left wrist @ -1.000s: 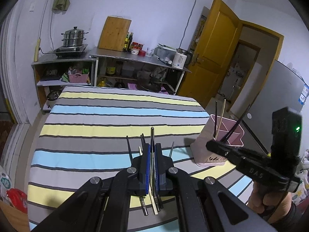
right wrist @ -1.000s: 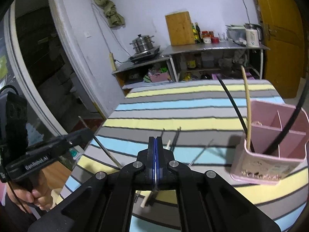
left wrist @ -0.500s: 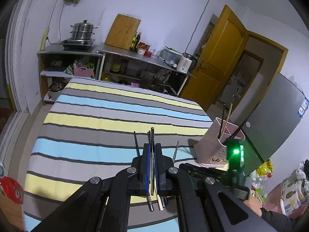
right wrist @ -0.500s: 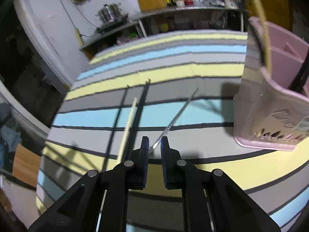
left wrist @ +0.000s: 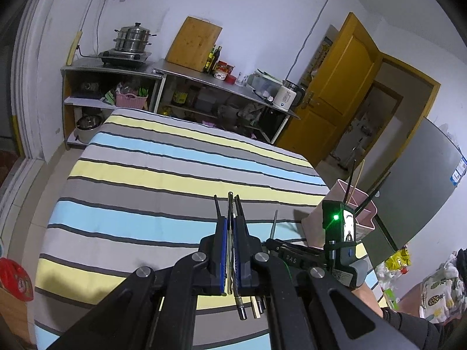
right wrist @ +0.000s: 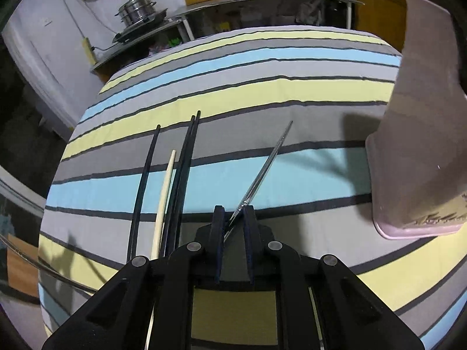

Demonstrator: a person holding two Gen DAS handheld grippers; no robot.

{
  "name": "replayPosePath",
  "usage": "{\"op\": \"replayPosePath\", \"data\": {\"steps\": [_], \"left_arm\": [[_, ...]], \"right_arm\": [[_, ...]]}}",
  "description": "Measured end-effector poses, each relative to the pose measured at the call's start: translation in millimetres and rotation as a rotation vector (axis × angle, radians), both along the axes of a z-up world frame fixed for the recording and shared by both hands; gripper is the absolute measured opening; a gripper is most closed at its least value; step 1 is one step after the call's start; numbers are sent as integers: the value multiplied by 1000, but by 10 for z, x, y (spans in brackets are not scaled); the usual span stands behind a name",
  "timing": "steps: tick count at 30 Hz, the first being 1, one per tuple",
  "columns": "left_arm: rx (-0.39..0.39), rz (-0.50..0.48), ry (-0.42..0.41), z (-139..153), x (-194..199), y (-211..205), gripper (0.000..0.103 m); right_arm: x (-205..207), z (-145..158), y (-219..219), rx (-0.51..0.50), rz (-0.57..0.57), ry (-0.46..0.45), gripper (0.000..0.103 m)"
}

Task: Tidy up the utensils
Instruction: 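Grasp a silver metal chopstick from the pile with the right tool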

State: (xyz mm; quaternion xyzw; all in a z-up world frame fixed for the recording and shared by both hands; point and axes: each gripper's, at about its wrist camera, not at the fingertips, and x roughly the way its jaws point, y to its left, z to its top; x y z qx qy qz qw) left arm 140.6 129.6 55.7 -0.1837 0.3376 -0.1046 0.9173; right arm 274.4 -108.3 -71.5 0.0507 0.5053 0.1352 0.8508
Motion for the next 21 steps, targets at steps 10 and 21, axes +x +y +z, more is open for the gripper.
{"op": "replayPosePath", "data": {"steps": [10,21], "left_arm": [[9,-14,2,7,-18,-79,4],[17,-61,8,21,-111,-286,4]], "right_arm": [[-367,12,-192,35,116,31,7],[-1055,63,-532,19,209,67,7]]}}
